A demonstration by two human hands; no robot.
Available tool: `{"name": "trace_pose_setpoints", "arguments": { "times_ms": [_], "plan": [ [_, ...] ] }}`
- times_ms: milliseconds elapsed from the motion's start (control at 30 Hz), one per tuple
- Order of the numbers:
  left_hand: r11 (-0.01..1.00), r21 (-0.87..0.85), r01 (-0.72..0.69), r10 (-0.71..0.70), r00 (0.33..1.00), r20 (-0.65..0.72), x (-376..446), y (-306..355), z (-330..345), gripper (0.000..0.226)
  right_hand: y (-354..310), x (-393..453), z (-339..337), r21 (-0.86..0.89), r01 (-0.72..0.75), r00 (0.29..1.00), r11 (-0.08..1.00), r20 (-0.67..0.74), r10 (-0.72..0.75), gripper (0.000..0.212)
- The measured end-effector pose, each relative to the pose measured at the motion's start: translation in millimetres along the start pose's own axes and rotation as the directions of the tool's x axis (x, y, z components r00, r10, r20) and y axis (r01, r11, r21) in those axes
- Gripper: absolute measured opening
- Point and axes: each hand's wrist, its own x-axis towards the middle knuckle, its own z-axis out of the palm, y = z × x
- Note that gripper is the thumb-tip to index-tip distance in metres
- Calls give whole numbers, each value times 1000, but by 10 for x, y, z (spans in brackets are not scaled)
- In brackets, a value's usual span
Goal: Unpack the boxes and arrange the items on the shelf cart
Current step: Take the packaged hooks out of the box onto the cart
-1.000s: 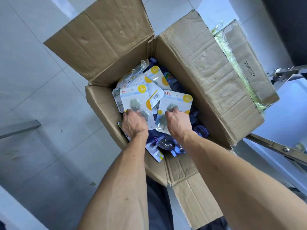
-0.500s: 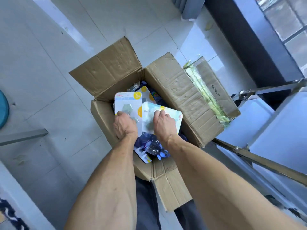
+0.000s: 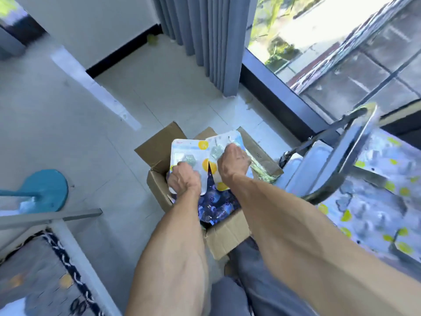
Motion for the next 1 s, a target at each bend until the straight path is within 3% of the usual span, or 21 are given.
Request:
{"name": "trace_pose_setpoints", "arguments": {
  "times_ms": [133,300,600,767,1000],
  "plan": [
    [995,65,-70,81,981,-175,-526,334,-465,20,417,-339,-850,-6,-20,995,1000,-97,19,18],
    [968,19,-252,249,941,-230,-1374,860,-765,17,1133,-727,-1679,36,-122,949,992,-289,127,24],
    [842,150,-518,536,835,-127,-2746,1240,-375,21,2136,-1422,-2048,109,-292,901,950,-302,311,19],
    [828,226,-514,542,836,-86,-3091,1510,32,20,2922,-1485,-2023,137,-368,891,920,-229,391,25],
    [802,239,-548,560,828,21,-3881,2487,957,23,4421,-1101,-2114,186,-455,850,871,-202,487,27]
  ]
}}
